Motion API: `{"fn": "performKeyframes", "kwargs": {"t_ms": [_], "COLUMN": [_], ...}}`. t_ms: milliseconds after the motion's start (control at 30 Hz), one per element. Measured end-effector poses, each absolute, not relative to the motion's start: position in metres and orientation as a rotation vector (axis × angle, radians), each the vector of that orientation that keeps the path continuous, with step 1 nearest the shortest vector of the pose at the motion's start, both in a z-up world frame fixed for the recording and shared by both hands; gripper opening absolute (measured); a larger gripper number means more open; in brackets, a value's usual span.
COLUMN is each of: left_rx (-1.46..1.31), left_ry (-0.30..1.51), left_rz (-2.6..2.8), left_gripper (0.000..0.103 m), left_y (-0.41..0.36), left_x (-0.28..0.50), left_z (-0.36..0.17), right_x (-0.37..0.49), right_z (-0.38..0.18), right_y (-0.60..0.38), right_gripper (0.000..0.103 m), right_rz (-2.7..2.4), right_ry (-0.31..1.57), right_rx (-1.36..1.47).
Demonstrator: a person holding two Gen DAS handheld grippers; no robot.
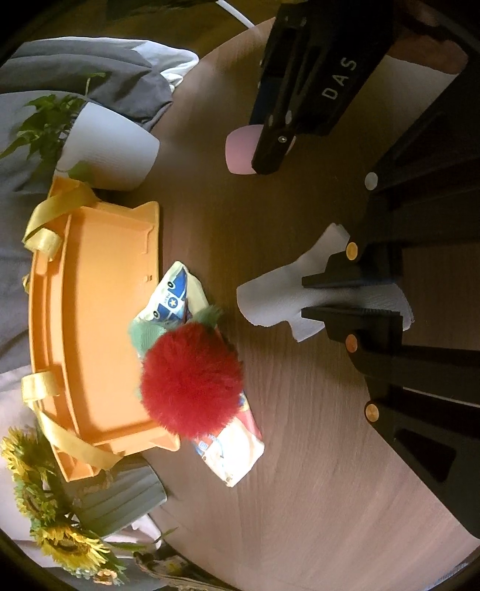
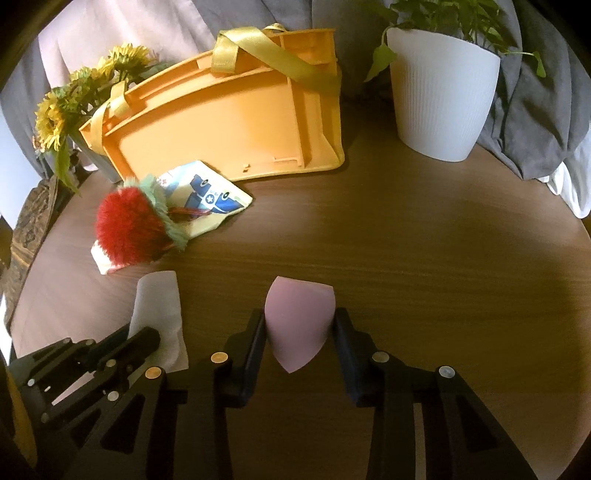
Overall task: Organize soft objects
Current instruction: 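Grasp the pink sponge with the right tool while the left tool grasps the white cloth, then lift and carry the sponge and cloth over the orange crate with both tools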
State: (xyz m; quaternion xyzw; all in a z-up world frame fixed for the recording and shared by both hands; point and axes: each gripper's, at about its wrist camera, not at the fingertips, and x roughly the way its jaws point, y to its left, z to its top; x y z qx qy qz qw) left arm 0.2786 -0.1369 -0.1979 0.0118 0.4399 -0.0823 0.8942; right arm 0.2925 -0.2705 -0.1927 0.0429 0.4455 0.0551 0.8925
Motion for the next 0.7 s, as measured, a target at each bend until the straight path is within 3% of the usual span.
{"fn": "performKeyframes", "kwargs": {"t_ms": [700], "left_rx": [0.005], "left_ry": [0.786], "left_rz": [-0.181], "left_gripper": [0.011], "left_y": [-0.122], "left_x": [0.263], "left_z": [-0.137], "right_x": [0.269], "right_z": [-0.149], "right_y": [-0.265], "right_gripper": [0.037], "right_rz": [0.111], "right_ry": [0.86], "right_rx": [0.124]}}
